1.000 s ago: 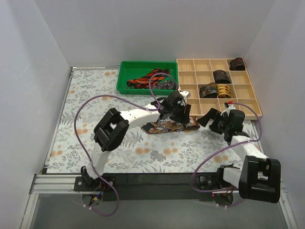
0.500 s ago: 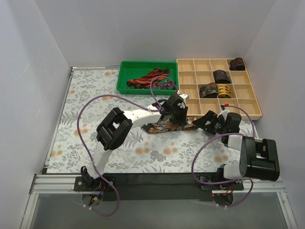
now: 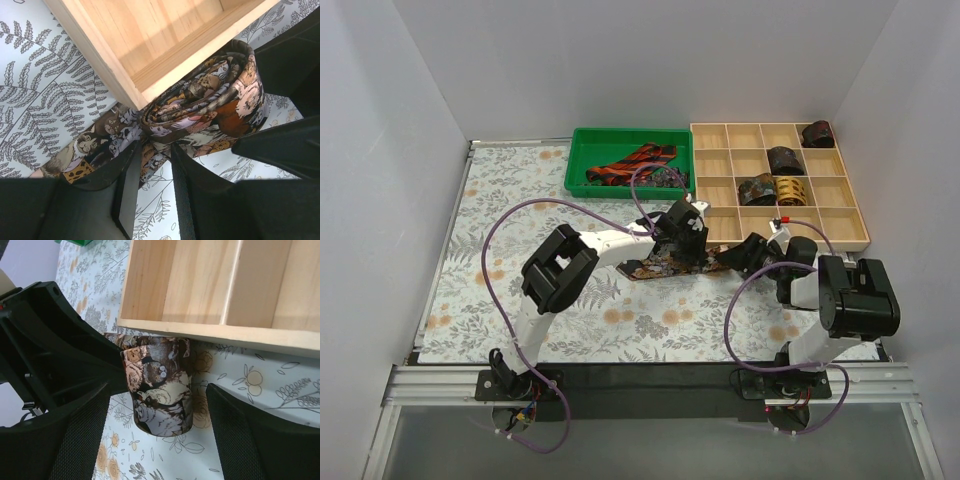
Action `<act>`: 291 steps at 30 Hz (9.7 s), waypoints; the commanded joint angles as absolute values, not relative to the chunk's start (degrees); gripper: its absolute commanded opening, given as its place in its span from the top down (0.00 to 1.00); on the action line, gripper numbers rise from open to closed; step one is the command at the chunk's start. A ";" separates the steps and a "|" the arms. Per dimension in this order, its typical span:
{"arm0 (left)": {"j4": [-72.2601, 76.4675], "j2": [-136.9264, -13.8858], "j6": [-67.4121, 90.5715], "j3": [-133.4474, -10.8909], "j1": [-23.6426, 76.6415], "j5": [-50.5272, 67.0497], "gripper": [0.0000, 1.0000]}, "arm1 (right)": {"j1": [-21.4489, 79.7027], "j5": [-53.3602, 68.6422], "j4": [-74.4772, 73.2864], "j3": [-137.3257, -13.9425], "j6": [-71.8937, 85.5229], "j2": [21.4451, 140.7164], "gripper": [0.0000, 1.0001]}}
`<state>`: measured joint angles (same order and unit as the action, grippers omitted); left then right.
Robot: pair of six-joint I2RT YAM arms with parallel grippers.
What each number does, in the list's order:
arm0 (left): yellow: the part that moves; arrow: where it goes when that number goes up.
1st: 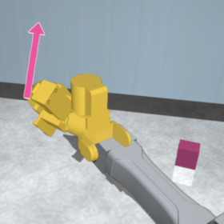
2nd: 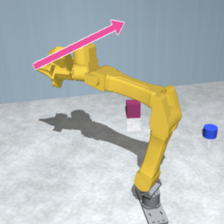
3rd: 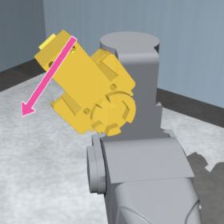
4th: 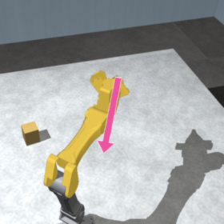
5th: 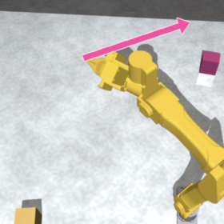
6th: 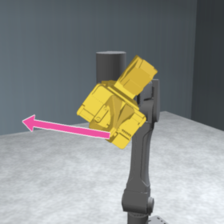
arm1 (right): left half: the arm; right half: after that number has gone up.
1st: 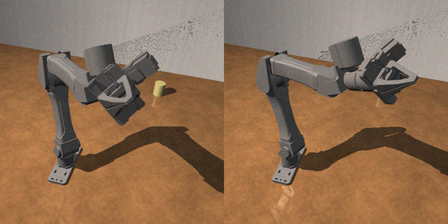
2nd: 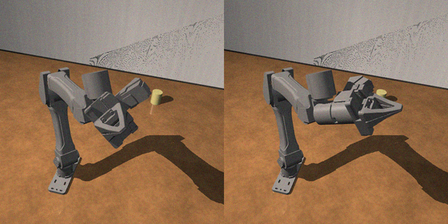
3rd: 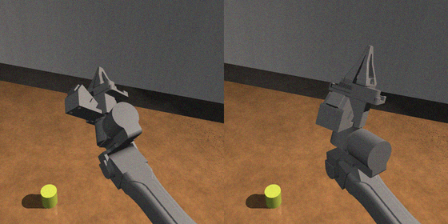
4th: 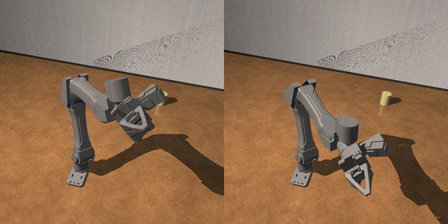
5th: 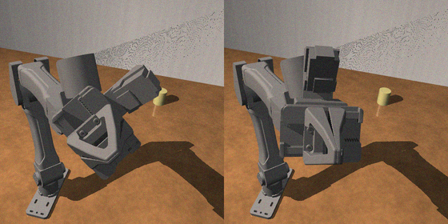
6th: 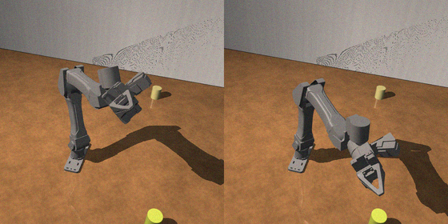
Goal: Roll the ties
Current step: Roll the tie
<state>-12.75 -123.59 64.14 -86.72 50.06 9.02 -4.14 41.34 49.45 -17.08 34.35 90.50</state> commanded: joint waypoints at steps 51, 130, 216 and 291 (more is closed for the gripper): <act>-14.42 -99.31 53.08 -65.04 45.35 1.66 0.56 | -1.23 19.07 0.18 -35.68 8.18 72.77 0.32; -28.56 -101.86 32.18 -63.19 36.65 -12.66 0.86 | 20.79 15.57 -17.03 -49.10 -4.01 71.53 0.19; -34.45 -105.73 37.70 -65.13 28.13 -8.70 0.84 | 38.85 10.11 -29.26 -64.78 -38.58 99.85 0.65; -13.80 -112.50 58.45 -76.38 46.14 11.42 0.72 | 12.48 32.96 35.50 -19.69 34.71 80.94 0.23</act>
<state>-14.09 -112.31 58.43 -75.05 46.24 12.43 12.78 32.77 28.95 -20.34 31.73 79.72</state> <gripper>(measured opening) 0.288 0.771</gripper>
